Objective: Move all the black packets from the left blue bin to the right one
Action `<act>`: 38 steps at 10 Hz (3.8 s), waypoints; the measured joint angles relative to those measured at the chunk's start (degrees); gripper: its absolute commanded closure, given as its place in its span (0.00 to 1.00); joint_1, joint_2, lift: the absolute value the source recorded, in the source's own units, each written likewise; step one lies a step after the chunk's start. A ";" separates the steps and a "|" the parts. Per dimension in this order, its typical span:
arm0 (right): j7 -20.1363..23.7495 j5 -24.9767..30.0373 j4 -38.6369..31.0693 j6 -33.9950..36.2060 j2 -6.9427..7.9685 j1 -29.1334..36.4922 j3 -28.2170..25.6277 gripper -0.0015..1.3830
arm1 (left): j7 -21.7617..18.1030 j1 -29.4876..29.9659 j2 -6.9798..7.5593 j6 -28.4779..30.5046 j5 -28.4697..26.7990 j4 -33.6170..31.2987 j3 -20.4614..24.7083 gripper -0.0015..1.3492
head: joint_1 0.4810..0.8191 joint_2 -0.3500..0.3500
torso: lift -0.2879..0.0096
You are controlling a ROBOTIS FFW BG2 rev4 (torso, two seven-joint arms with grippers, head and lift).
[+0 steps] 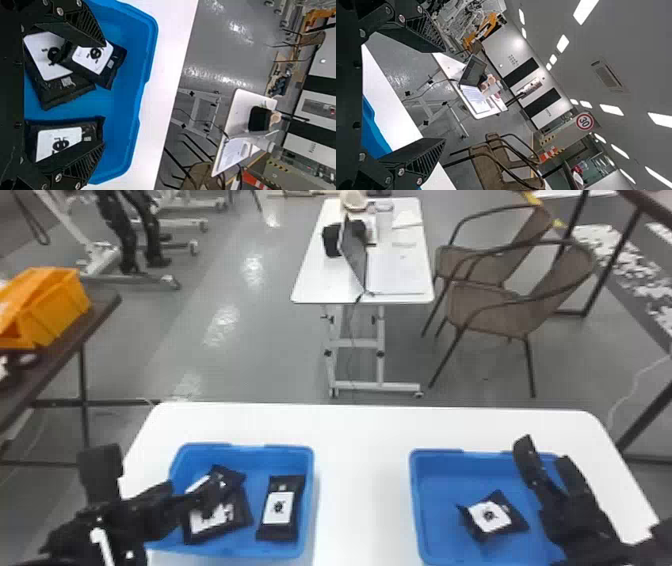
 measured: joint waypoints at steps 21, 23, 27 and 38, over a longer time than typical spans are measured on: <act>2.59 -4.22 2.71 0.85 0.00 -1.14 0.37 0.17 | -18.77 -25.12 3.91 -2.28 -35.81 38.46 -7.40 0.62 | 0.63 0.71 | 0.97; 2.66 -4.57 2.85 0.87 0.00 -1.02 0.40 0.17 | -20.66 -25.26 4.04 -2.45 -35.76 38.33 -7.71 0.64 | 0.63 0.70 | 0.97; 3.50 -5.11 3.61 0.89 0.00 -1.44 0.56 0.17 | -25.65 -22.33 3.64 -3.22 -36.31 31.63 -7.90 0.77 | 0.63 0.67 | 0.97; 9.01 -3.58 4.53 2.92 0.00 -8.05 2.46 0.16 | -27.80 -24.30 -0.58 -21.43 -18.65 16.78 -25.11 0.76 | 0.63 0.34 | 0.97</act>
